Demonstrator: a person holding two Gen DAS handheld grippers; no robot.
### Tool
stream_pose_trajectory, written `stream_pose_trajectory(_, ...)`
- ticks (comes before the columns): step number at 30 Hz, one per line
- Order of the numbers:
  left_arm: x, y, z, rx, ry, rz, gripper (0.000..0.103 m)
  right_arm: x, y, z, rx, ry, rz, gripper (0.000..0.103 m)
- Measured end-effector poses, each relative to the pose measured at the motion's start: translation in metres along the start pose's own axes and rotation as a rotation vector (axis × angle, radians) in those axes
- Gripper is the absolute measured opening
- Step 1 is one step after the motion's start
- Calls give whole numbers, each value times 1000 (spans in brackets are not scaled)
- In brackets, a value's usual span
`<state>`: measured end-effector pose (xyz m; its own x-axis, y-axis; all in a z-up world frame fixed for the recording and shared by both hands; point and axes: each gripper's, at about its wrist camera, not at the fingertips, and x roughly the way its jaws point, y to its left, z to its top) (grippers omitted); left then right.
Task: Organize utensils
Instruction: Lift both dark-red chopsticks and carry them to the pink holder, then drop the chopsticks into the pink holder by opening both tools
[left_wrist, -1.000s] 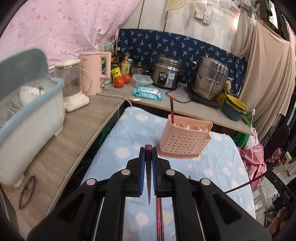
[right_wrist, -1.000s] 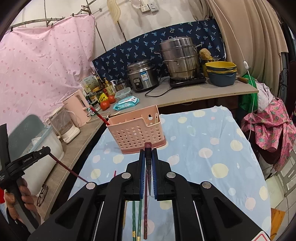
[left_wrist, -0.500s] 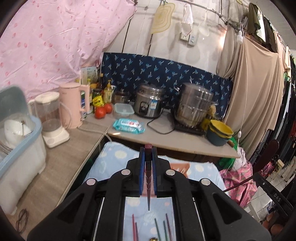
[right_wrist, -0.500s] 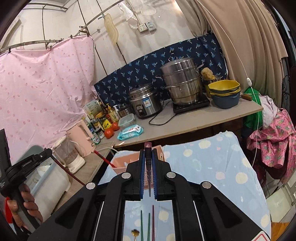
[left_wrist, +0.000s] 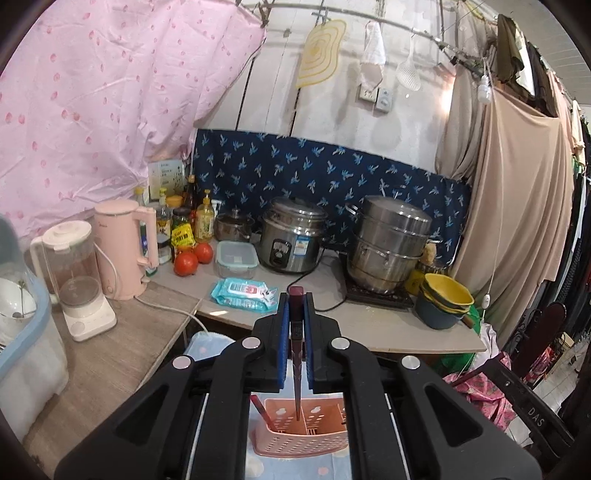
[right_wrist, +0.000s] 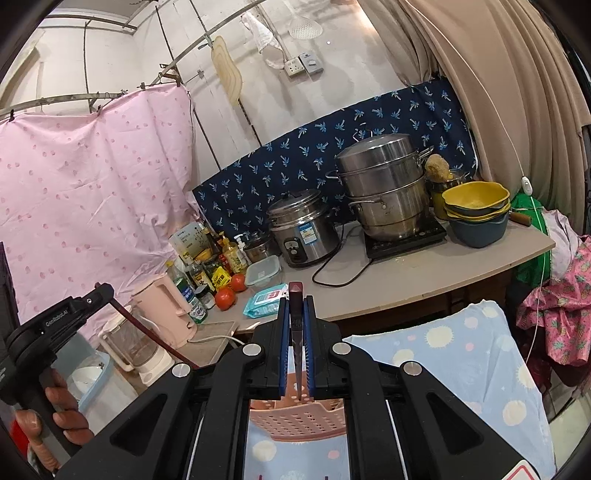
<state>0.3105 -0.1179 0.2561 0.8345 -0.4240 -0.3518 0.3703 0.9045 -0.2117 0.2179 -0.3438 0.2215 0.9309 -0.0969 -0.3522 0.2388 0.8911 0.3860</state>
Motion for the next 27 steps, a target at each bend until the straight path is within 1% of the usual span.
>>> stream_pose_trajectory(2, 12, 3, -7, -2, 24, 6, 7, 13, 0, -2, -3, 16, -4, 7)
stream_pose_trajectory(8, 39, 11, -32, -5, 86, 13, 7, 46, -3, -22, -8, 85, -19, 7)
stream_pose_trajectory(15, 57, 15, -44, 5, 120, 21, 7, 72, -6, -43, -15, 151, -42, 7)
stream_pose_trajectory(18, 60, 15, -49, 13, 130, 38, 8, 78, -8, -49, -11, 172, -51, 8)
stream_pose_trajectory(19, 60, 16, -50, 11, 128, 45, 9, 78, -9, -50, -11, 171, -57, 13)
stream_pose_trajectory(20, 60, 17, -51, 6, 130, 43, 15, 78, -10, -51, -11, 171, -60, 17)
stream_pose_trajectory(21, 59, 18, -51, 0, 131, 42, 19, 76, -11, -52, -10, 169, -63, 19)
stream_pose_trajectory(22, 58, 19, -51, -5, 131, 48, 28, 75, -11, -52, -9, 168, -66, 21)
stream_pose_trajectory(23, 56, 20, -51, -10, 127, 47, 32, 73, -12, -52, -7, 167, -67, 21)
stream_pose_trajectory(27, 50, 23, -52, -10, 126, 52, 33, 64, -14, -55, -3, 165, -68, 23)
